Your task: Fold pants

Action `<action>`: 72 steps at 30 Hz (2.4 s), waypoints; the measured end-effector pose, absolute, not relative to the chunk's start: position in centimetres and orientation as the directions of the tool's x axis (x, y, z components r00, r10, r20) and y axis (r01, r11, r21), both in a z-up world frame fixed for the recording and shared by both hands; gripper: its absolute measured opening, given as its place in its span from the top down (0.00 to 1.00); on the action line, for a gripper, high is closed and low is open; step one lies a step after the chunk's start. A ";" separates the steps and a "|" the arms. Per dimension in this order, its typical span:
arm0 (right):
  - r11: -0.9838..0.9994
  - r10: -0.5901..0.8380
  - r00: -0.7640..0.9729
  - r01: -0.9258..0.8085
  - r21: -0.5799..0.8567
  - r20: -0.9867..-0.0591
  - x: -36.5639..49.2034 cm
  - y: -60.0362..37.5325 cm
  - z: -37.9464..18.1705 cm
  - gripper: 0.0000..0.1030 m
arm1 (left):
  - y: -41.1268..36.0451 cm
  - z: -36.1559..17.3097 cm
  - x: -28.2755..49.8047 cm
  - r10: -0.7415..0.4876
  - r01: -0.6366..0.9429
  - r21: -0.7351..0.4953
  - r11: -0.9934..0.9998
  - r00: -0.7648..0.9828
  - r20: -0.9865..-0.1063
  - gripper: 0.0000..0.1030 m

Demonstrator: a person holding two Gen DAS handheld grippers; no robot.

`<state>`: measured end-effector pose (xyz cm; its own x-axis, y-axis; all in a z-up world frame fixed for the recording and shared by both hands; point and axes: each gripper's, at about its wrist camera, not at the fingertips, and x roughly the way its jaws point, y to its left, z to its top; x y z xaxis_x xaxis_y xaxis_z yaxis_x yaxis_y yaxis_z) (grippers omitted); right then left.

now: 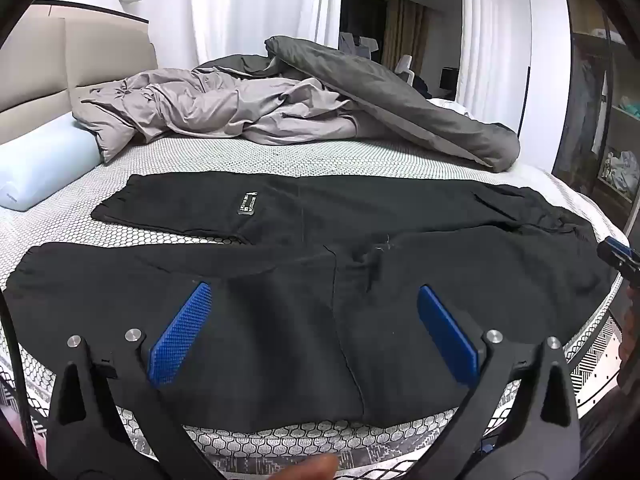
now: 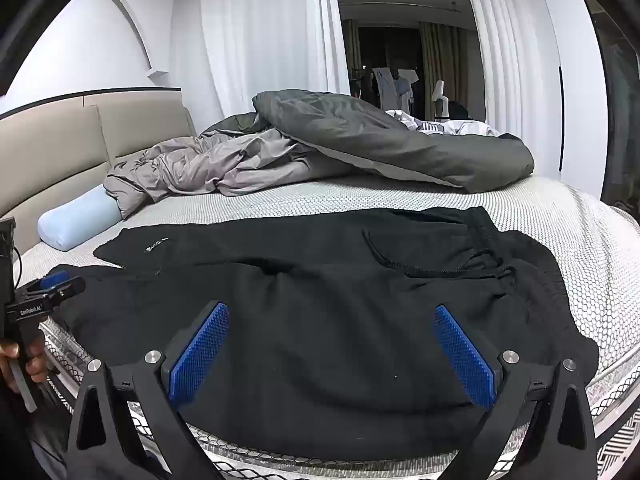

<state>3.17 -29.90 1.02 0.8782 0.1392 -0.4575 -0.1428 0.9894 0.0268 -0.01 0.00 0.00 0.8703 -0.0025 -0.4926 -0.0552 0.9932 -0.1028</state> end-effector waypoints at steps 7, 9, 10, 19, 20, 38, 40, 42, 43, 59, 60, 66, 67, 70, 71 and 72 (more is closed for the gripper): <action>0.989 0.133 0.866 -0.146 0.012 -0.481 3.3 -29.7 0.6 0.00 | 0.2 0.0 0.3 -0.002 -0.052 -0.097 0.994 0.871 -0.492 0.01; 0.989 0.132 0.863 -0.145 0.013 -0.488 3.1 -29.7 0.6 0.00 | 0.3 0.0 0.5 -0.002 -0.053 -0.098 0.994 0.872 -0.490 0.01; 0.989 0.139 0.862 -0.149 0.018 -0.488 3.1 -29.7 0.7 0.00 | -0.1 0.7 -0.1 0.001 -0.055 -0.097 0.994 0.873 -0.487 0.01; 0.990 0.125 0.857 -0.141 0.005 -0.501 2.3 -30.5 1.8 0.00 | 0.3 1.2 0.2 -0.009 -0.053 -0.115 0.992 0.878 -0.479 0.01; 0.991 0.122 0.856 -0.136 0.010 -0.502 2.2 -30.7 1.8 0.00 | 0.3 1.4 0.3 -0.019 -0.044 -0.122 0.992 0.880 -0.475 0.01; 0.998 0.047 0.877 -0.059 -0.009 -0.479 2.3 -32.5 2.6 0.00 | 0.9 0.8 0.2 -0.014 -0.064 -0.142 0.988 0.869 -0.495 0.01; 0.999 0.031 0.875 -0.043 -0.015 -0.483 2.4 -32.9 2.5 0.00 | 1.2 0.7 -0.1 -0.006 -0.072 -0.139 0.988 0.868 -0.496 0.01; 0.999 0.022 0.874 -0.034 -0.016 -0.485 2.3 -33.2 2.6 0.00 | 1.6 0.8 -0.3 0.016 -0.097 -0.139 0.986 0.869 -0.495 0.01; 0.999 0.021 0.875 -0.032 -0.014 -0.484 2.2 -33.3 2.7 0.00 | 2.1 0.8 -0.6 0.021 -0.110 -0.150 0.983 0.868 -0.496 0.01; 0.998 0.011 0.876 0.022 0.062 -0.482 0.3 -37.1 2.9 0.00 | 19.5 -1.4 -9.4 0.198 -0.524 -0.411 0.746 0.764 -0.614 0.01; 0.998 0.009 0.874 0.026 0.065 -0.485 0.2 -37.3 2.8 0.00 | 20.4 -1.9 -9.7 0.185 -0.527 -0.435 0.730 0.765 -0.617 0.01; 0.995 0.000 0.874 0.049 0.088 -0.486 -0.2 -38.6 2.2 0.00 | 23.4 -3.9 -9.3 0.124 -0.543 -0.495 0.678 0.749 -0.651 0.08; 0.994 0.002 0.872 0.050 0.093 -0.490 -0.1 -38.8 2.0 0.00 | 24.1 -4.4 -9.0 0.108 -0.549 -0.503 0.668 0.740 -0.664 0.14; 0.993 0.004 0.863 0.055 0.101 -0.506 0.1 -39.2 1.4 0.00 | 24.7 -5.1 -7.8 0.081 -0.563 -0.514 0.647 0.722 -0.687 0.24; 0.993 0.001 0.860 0.058 0.101 -0.510 0.1 -39.4 1.3 0.00 | 24.6 -5.0 -7.3 0.086 -0.565 -0.515 0.645 0.723 -0.686 0.25; 0.993 -0.001 0.857 0.061 0.099 -0.515 0.1 -39.4 1.1 0.00 | 24.5 -4.9 -7.0 0.097 -0.567 -0.507 0.649 0.723 -0.684 0.30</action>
<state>0.12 -39.44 1.13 0.8571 -0.0015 -0.5151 0.0610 0.9933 0.0986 -7.01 24.53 -4.85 0.7230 0.0968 -0.6841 -0.5668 0.6492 -0.5072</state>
